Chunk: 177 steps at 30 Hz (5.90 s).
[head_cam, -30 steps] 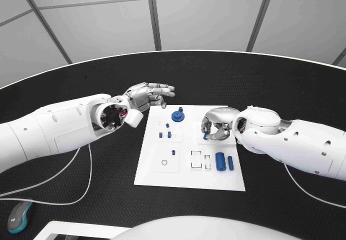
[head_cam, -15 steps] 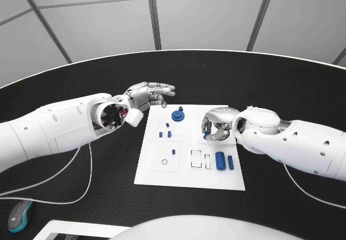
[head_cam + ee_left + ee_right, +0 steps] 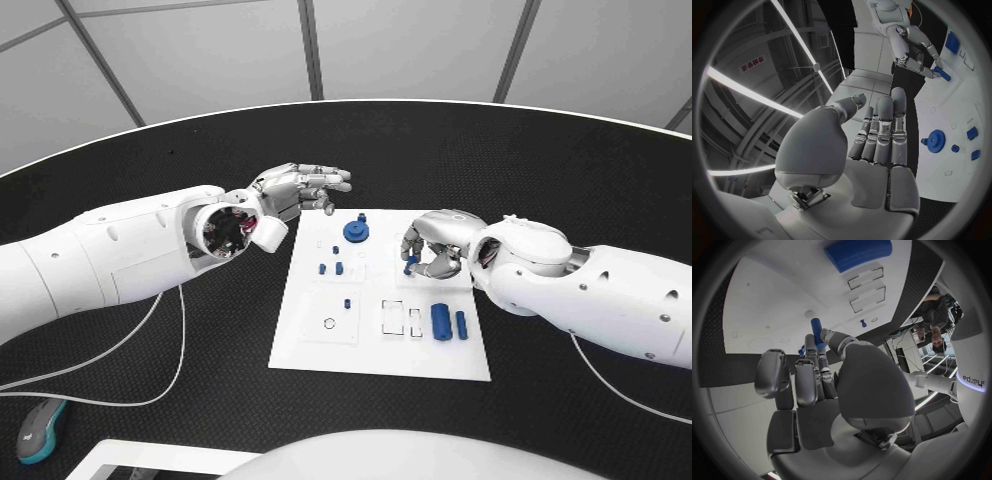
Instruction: Assemble the parts on the task board
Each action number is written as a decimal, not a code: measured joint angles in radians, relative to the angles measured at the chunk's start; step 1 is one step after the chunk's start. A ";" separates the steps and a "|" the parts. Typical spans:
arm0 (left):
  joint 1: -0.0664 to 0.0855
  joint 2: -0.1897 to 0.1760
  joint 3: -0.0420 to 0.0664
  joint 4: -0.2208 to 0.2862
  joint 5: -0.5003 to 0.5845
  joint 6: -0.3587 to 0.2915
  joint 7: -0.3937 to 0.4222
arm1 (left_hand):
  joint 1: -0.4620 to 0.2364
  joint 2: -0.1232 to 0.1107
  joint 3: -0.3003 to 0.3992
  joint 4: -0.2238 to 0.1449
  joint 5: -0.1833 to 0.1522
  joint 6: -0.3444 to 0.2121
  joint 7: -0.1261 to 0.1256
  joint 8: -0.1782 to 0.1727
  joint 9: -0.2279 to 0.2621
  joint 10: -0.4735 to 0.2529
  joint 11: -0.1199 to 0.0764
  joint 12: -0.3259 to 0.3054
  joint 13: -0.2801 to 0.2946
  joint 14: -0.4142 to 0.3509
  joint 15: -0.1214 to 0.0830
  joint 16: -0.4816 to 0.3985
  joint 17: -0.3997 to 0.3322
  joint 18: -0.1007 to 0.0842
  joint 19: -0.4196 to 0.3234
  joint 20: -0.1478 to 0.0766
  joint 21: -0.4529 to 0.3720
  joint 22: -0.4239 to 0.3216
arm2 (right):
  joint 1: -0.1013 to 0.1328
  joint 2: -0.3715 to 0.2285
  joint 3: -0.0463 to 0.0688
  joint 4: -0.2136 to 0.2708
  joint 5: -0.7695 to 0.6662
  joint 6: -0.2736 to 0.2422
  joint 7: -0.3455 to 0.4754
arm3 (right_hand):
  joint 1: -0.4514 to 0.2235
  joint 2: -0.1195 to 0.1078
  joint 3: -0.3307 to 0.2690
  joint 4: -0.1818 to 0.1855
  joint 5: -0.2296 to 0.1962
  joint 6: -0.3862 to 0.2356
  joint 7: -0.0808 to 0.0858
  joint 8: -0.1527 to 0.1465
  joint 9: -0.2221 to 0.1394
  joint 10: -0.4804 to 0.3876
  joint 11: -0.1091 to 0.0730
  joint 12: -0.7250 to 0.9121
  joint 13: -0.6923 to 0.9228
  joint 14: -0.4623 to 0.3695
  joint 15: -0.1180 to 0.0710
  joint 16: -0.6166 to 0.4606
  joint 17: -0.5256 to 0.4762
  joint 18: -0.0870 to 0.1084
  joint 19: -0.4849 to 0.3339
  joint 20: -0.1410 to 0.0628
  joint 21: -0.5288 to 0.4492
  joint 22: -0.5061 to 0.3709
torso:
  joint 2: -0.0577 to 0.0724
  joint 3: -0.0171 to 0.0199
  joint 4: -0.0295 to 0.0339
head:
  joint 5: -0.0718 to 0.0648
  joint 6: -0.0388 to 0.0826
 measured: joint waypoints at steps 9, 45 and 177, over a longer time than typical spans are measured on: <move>0.000 0.007 0.000 -0.016 0.000 0.005 0.000 | 0.000 0.000 0.000 0.000 0.000 0.000 0.000 0.000 0.000 0.000 0.000 0.000 0.000 0.000 0.000 0.000 0.000 0.000 0.000 0.000 0.000 0.000 | 0.014 -0.080 0.011 0.187 0.000 -0.039 -0.025 | 0.002 0.002 0.004 -0.006 0.001 0.000 0.000 0.001 0.000 0.003 0.002 -0.001 0.002 0.000 0.000 0.000 0.000 -0.012 0.004 -0.004 0.006 0.000 | -0.003 -0.0007 -0.0049 | 0.009 0.002; 0.000 0.022 0.000 -0.023 0.000 0.011 -0.002 | 0.000 0.000 0.000 0.000 0.000 0.000 0.000 0.000 0.000 -0.004 -0.004 0.000 0.000 -0.004 -0.004 0.000 -0.001 0.000 0.000 0.000 0.000 0.000 | -0.092 0.172 0.007 0.100 -0.050 -0.034 0.039 | 0.000 -0.001 0.016 -0.024 0.039 -0.001 0.003 0.002 0.002 0.008 0.007 -0.016 0.004 0.000 0.000 0.004 0.005 -0.011 0.004 -0.003 0.006 0.000 | -0.001 -0.0014 -0.0035 | 0.077 -0.035; 0.000 0.032 0.000 -0.068 0.000 0.014 -0.010 | 0.000 0.000 -0.003 0.003 0.000 0.000 0.000 0.000 0.002 -0.004 -0.004 0.006 0.001 -0.007 0.000 0.003 -0.005 0.000 0.000 0.000 0.000 0.000 | -0.063 -0.301 -0.002 0.384 0.346 -0.310 -0.030 | -0.094 -0.075 -0.097 0.073 0.059 -0.096 0.032 -0.043 -0.054 -0.021 0.021 0.074 -0.032 -0.001 0.017 -0.042 -0.077 0.023 0.006 0.012 -0.268 0.001 | -0.023 0.0118 -0.0407 | 0.050 -0.035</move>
